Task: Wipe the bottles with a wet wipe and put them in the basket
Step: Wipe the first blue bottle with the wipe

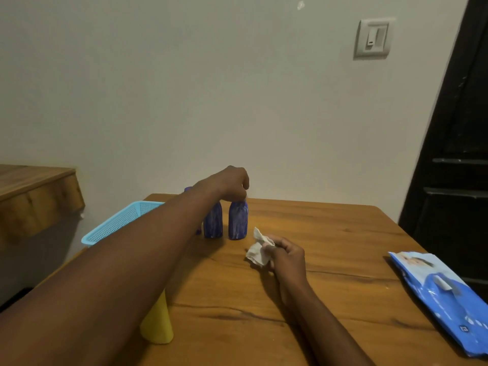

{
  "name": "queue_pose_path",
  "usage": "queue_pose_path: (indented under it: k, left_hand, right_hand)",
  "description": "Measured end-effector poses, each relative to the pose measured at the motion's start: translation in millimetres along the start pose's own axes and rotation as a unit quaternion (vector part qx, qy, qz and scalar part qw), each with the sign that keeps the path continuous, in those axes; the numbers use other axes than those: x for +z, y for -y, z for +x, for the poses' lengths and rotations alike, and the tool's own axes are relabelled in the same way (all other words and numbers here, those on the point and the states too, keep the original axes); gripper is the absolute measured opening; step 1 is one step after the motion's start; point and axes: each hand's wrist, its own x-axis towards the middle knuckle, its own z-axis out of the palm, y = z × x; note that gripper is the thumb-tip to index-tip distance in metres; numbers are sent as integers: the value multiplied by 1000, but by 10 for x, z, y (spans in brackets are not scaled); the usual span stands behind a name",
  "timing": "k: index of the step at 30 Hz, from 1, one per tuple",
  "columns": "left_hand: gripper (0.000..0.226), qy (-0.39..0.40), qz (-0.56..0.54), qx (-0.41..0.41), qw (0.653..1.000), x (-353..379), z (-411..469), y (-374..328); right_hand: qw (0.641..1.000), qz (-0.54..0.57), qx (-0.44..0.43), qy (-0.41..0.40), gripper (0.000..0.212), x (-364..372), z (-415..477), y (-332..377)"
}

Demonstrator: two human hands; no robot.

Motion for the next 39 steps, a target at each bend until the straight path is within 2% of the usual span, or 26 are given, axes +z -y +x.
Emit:
queue_pose_path:
  k: [7,15,23,27,30,34,39]
  left_hand:
    - [30,-14,-51,39,998,-94,-485,-319]
    - [23,16,-84,81,993,75,-1205,-682]
    - [25,2,-84,84,993,58,-1629,-914]
    - [37,-23,-90,79,993,142,-1797,-943]
    - [42,-60,-93,83,990,215,-1892,-956]
    - [41,-47,-53,87,994,238,-1959,-987]
    - [38,-33,-24,94,995,262,-1985,-1028]
  right_hand:
    - [992,38,-55,-107,25,-180,-427,113]
    - [970,-53,-181,-151,25,-319,-1086,236]
    - [954,-129,-239,-128,26,-261,-1494,357]
    - [957,-135,-236,-99,29,-145,-1692,241]
    - [960,-135,-230,-89,35,-62,-1849,123]
    - [949,-196,-228,-91,44,35,-2041,22]
    - [952,-215,-214,-41,61,142,-2076,-35]
